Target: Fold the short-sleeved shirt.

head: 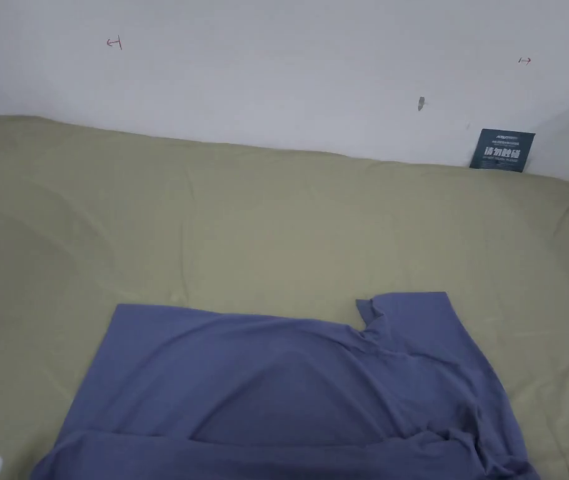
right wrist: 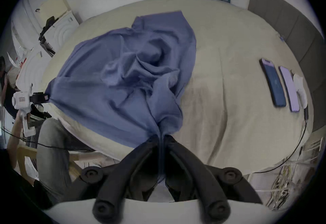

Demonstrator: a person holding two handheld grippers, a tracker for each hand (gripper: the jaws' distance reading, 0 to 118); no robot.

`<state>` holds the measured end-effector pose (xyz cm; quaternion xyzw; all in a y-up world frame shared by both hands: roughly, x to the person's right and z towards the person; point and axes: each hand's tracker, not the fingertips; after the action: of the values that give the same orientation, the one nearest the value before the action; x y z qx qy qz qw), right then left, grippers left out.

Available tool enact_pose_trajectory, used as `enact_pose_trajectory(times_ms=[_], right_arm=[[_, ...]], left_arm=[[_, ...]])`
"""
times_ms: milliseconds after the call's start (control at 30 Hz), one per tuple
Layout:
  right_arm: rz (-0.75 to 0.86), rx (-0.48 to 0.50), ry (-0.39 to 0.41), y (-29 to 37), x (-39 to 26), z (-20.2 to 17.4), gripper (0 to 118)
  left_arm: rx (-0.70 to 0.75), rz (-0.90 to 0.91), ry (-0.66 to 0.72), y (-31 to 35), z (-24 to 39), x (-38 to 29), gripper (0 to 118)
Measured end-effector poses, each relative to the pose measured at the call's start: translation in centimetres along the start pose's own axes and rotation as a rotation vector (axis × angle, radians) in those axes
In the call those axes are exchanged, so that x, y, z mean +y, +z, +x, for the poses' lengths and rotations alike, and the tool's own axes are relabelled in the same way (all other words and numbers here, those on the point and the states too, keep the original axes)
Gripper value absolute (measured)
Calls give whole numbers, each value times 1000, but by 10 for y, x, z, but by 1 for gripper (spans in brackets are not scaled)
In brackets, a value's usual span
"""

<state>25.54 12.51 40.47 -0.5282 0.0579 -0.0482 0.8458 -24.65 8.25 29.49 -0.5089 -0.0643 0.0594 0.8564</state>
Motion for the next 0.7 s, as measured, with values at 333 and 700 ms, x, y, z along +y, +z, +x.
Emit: enact_pose_trajectory(times_ms=[333, 700], right_arm=[[129, -151, 10, 44, -12, 5, 74], [615, -99, 70, 93, -12, -85, 0]], left_arm=[[111, 104, 24, 51, -8, 17, 66], [58, 598, -42, 146, 76, 7, 0]])
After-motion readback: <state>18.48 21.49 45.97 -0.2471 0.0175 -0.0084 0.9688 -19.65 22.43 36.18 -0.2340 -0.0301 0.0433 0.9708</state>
